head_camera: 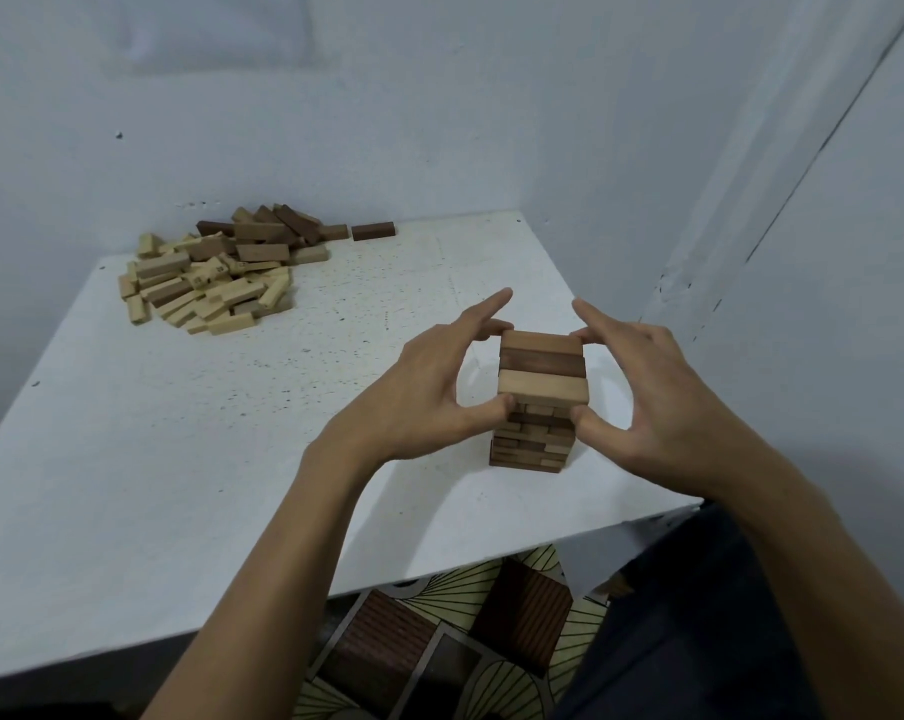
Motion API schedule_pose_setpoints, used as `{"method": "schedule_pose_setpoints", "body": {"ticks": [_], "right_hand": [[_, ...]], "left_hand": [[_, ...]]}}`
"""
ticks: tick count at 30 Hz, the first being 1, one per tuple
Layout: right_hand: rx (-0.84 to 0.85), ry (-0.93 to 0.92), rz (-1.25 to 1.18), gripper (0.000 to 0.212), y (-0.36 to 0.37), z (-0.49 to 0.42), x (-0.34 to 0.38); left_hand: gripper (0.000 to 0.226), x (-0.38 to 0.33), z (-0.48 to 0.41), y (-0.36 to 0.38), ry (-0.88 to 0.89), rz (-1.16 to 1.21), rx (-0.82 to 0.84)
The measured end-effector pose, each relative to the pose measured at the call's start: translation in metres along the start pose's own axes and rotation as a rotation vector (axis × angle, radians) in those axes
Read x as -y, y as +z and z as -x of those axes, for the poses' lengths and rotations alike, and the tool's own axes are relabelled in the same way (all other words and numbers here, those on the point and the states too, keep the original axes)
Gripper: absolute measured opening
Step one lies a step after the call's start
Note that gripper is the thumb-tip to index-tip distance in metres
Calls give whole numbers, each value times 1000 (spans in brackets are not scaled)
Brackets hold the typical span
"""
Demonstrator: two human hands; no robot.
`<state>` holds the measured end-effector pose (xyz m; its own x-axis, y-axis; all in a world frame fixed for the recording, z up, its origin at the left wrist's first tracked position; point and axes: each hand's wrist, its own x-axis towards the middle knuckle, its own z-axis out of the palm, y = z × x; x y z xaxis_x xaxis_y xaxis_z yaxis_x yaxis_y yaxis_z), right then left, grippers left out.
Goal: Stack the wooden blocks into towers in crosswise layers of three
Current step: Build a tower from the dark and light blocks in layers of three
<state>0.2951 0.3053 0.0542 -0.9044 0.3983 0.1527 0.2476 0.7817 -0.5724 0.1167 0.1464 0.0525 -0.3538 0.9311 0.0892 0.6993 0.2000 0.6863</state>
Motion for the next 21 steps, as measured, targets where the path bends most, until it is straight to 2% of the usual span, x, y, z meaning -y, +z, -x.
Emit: {"method": "schedule_pose_setpoints", "body": {"ticks": [14, 17, 21], "right_hand": [[-9, 19, -43, 89, 5, 2, -9], [-157, 101, -230, 84, 18, 8, -3], [-351, 195, -616, 69, 48, 15, 17]], "left_hand": [[99, 7, -2, 1, 17, 109, 14], [93, 3, 3, 12, -13, 226, -61], [71, -14, 10, 45, -70, 476, -263]]}}
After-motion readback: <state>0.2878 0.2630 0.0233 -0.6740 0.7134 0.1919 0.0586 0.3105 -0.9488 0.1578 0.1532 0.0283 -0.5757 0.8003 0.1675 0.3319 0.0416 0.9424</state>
